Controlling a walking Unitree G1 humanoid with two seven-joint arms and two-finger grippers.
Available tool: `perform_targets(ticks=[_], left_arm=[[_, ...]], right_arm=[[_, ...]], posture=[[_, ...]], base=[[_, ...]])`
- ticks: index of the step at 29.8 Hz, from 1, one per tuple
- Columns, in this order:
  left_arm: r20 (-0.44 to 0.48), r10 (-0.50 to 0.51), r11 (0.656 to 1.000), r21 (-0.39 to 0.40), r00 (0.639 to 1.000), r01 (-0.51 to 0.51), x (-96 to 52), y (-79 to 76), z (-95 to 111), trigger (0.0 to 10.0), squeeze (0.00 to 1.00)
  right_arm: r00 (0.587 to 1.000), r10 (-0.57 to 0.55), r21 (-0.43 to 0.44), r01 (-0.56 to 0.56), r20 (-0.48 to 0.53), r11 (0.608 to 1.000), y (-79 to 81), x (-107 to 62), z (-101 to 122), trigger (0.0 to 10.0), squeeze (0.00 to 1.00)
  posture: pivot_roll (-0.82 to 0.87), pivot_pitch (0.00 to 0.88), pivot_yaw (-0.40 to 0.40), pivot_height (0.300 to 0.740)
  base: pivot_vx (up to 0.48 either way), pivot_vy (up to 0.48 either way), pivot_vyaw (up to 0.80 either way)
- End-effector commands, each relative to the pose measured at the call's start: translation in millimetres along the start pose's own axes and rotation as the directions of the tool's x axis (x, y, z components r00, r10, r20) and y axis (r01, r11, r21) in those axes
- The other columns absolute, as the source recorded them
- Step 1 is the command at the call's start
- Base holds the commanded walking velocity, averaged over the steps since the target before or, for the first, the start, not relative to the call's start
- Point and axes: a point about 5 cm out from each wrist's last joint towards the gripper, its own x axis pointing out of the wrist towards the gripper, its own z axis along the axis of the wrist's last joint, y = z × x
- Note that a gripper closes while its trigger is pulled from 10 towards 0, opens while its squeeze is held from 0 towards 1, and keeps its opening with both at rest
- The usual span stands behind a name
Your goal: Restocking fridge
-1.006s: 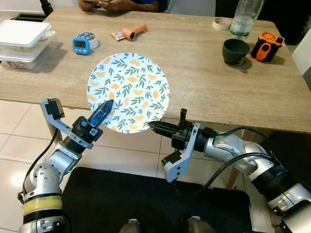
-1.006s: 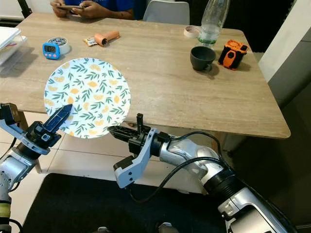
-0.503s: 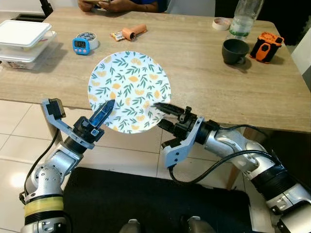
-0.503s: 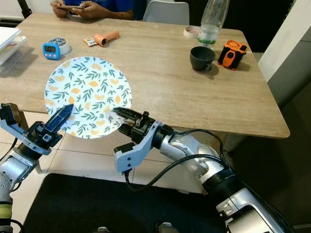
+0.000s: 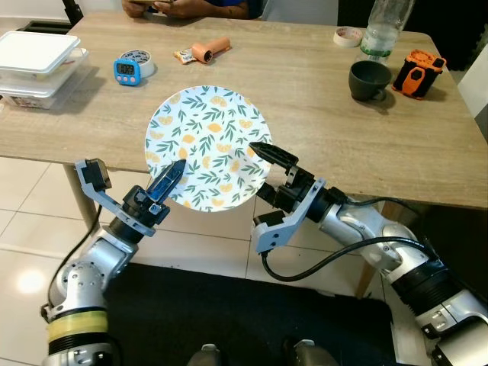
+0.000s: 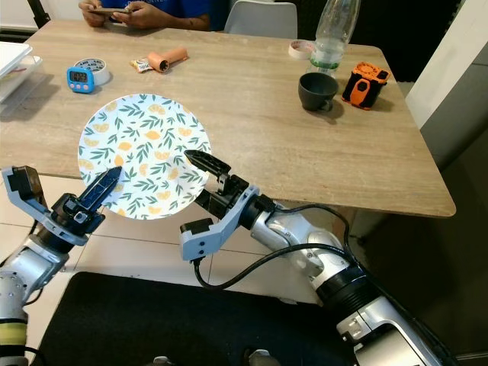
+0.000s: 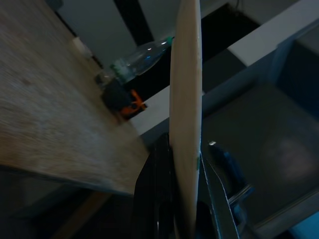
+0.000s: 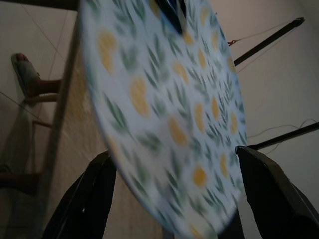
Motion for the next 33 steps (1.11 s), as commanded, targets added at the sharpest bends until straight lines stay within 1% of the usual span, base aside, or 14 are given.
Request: perform_targets(ticks=[1, 3, 4, 6, 7, 10, 15, 22, 23, 25, 26, 27, 28, 33], left_arm=[[0.01, -0.018, 0.999, -0.03, 1.0, 0.018, 0.5, -4.0, -6.6, 0.0, 0.0], [0.009, -0.022, 0.999, -0.038, 1.0, 0.022, 1.9, -4.7, -9.7, 0.0, 0.0], [0.009, -0.024, 0.999, -0.045, 1.0, 0.024, 3.1, -5.1, -11.6, 0.0, 0.0], [0.009, -0.024, 0.999, -0.045, 1.0, 0.024, 3.1, -5.1, -11.6, 0.0, 0.0], [0.008, -0.025, 0.998, -0.05, 1.0, 0.025, 3.8, -5.2, -12.7, 0.0, 0.0], [0.008, -0.025, 0.998, -0.05, 1.0, 0.025, 3.8, -5.2, -12.7, 0.0, 0.0], [0.001, -0.017, 0.998, -0.059, 1.0, 0.017, 4.8, -4.9, -13.8, 0.0, 0.0], [0.019, 0.005, 0.997, -0.082, 1.0, -0.003, 4.7, -3.9, -14.5, 0.0, 0.0], [0.022, 0.012, 0.996, -0.086, 1.0, -0.01, 4.3, -3.5, -14.9, 0.5, 0.0], [0.024, 0.016, 0.996, -0.088, 1.0, -0.014, 4.1, -3.3, -15.2, 0.5, 0.0], [0.027, 0.028, 0.995, -0.094, 0.999, -0.025, 3.7, -2.2, -15.6, 10.0, 0.0], [0.028, 0.041, 0.995, -0.097, 0.999, -0.039, 3.2, -0.8, -16.1, 10.0, 0.92], [0.031, 0.047, 0.994, -0.103, 0.998, -0.044, 2.7, 0.2, -16.7, 10.0, 1.0], [0.041, 0.05, 0.992, -0.114, 0.998, -0.045, 2.3, 0.7, -17.4, 10.0, 1.0]], right_arm=[[1.0, 0.02, 0.005, -0.02, 0.01, 1.0, 11.1, -1.9, 5.6, 10.0, 0.0], [1.0, 0.018, 0.007, -0.019, 0.013, 1.0, 12.5, -1.6, 6.9, 10.0, 0.0], [1.0, 0.018, 0.007, -0.018, 0.015, 1.0, 13.4, -1.4, 7.4, 6.9, 0.0], [1.0, 0.018, 0.007, -0.018, 0.015, 1.0, 13.4, -1.4, 7.4, 6.9, 0.0], [1.0, 0.017, 0.006, -0.017, 0.016, 1.0, 13.8, -1.4, 7.4, 0.0, 0.0], [1.0, 0.017, 0.006, -0.017, 0.016, 1.0, 13.8, -1.4, 7.4, 0.0, 0.0], [1.0, -0.006, -0.016, 0.006, 0.0, 1.0, 9.0, -2.6, 1.9, 0.0, 0.0], [1.0, -0.027, -0.028, 0.027, -0.006, 0.999, 6.6, -1.4, 1.0, 0.0, 0.0], [1.0, -0.03, -0.03, 0.03, -0.008, 0.999, 6.3, -1.3, 0.5, 0.0, 0.0], [0.999, -0.032, -0.031, 0.032, -0.009, 0.999, 6.1, -1.3, 0.2, 0.0, 0.0], [0.999, -0.034, -0.032, 0.034, -0.01, 0.999, 5.8, -1.3, -0.3, 0.0, 0.0], [0.999, -0.035, -0.033, 0.035, -0.011, 0.999, 5.6, -1.3, -0.7, 0.0, 0.0], [0.999, -0.037, -0.035, 0.036, -0.011, 0.999, 5.1, -1.3, -1.1, 0.0, 0.0], [0.999, -0.043, -0.039, 0.042, -0.013, 0.998, 4.0, -1.3, -2.1, 0.0, 0.0]], posture=[[-0.07, 0.188, 0.009, 0.74], [-0.07, 0.188, 0.009, 0.74], [-0.07, 0.189, 0.009, 0.74], [-0.07, 0.189, 0.009, 0.74], [-0.07, 0.189, 0.009, 0.74], [-0.07, 0.189, 0.009, 0.74], [-0.07, 0.187, 0.011, 0.74], [-0.07, 0.186, 0.013, 0.74], [-0.07, 0.186, 0.013, 0.74], [-0.07, 0.186, 0.013, 0.74], [-0.07, 0.186, 0.014, 0.74], [-0.07, 0.186, 0.014, 0.74], [-0.07, 0.186, 0.014, 0.74], [-0.07, 0.188, 0.014, 0.74]], base=[[0.0, 0.0, 0.0], [0.0, 0.0, 0.0], [0.0, 0.0, 0.0], [0.0, 0.0, 0.0], [0.0, 0.0, 0.0], [0.0, 0.0, 0.0], [0.0, 0.0, 0.0], [0.0, 0.0, 0.0], [0.0, 0.0, 0.0], [0.0, 0.0, 0.0], [0.0, 0.0, 0.0], [0.0, 0.0, 0.0], [0.0, 0.0, 0.0], [0.0, 0.0, 0.0]])
